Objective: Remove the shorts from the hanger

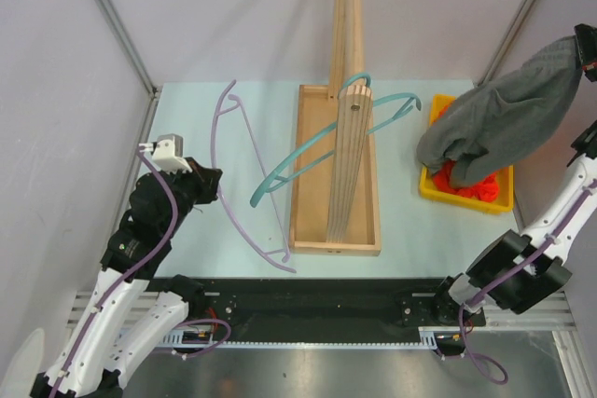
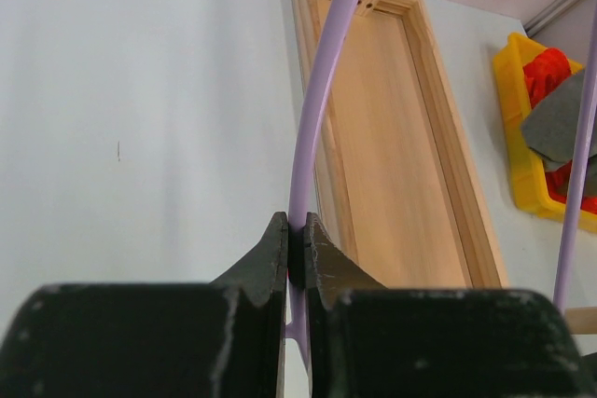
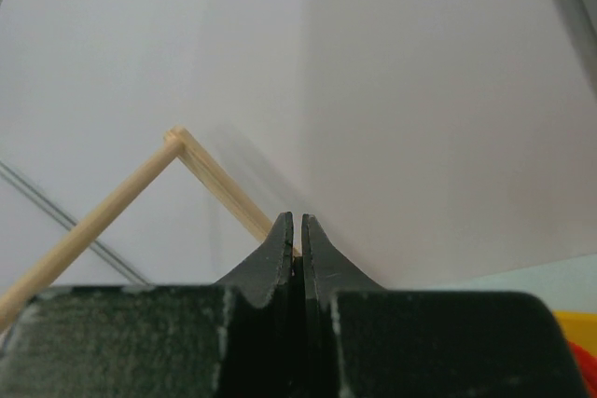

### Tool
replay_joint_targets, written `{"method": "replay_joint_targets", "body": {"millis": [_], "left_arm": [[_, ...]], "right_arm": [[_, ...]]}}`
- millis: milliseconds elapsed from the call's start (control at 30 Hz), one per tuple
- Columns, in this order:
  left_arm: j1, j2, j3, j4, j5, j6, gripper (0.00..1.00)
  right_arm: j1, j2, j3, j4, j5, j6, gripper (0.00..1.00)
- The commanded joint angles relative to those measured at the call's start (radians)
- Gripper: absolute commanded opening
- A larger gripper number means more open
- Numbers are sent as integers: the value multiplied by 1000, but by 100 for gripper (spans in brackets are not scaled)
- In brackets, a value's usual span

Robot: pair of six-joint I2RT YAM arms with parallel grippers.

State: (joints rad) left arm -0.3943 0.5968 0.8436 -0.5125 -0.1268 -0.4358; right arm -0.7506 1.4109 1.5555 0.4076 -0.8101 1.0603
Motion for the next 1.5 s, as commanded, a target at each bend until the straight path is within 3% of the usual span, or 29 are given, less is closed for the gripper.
{"method": "replay_joint_targets", "body": {"millis": [0, 200, 433, 633, 800, 1033, 1067, 1100, 1167, 1200, 1300, 1367, 1433, 1467], "left_arm": [[2, -3, 17, 40, 9, -6, 0], [2, -14, 25, 28, -11, 14, 0], [2, -9, 8, 40, 7, 5, 0], [2, -9, 5, 37, 15, 0, 0], [2, -14, 3, 28, 15, 9, 0], [2, -11, -21, 45, 33, 0, 0], [2, -9, -23, 48, 35, -3, 0], [2, -8, -24, 51, 38, -4, 0], [2, -6, -23, 52, 41, -7, 0], [2, -8, -21, 52, 41, -7, 0], [2, -9, -15, 46, 38, -6, 0], [2, -12, -15, 43, 38, -4, 0], [2, -15, -17, 42, 39, -4, 0], [2, -14, -15, 42, 39, -4, 0]], "right_arm": [[-23, -121, 47, -131, 14, -178, 0], [16, -136, 100, -346, 87, -391, 0], [239, -72, 28, -567, 195, -588, 0], [480, -6, -80, -760, 526, -749, 0], [453, 49, -224, -789, 636, -677, 0], [379, 115, -270, -826, 732, -697, 0], [379, 115, -270, -829, 750, -700, 2], [381, 120, -270, -825, 767, -700, 14], [396, 122, -270, -819, 808, -707, 27], [404, 119, -270, -816, 809, -709, 42], [451, 86, -270, -834, 850, -743, 71], [499, 33, -270, -857, 894, -757, 80], [522, -19, -267, -900, 899, -751, 99], [540, -76, -262, -911, 894, -735, 100]]}}
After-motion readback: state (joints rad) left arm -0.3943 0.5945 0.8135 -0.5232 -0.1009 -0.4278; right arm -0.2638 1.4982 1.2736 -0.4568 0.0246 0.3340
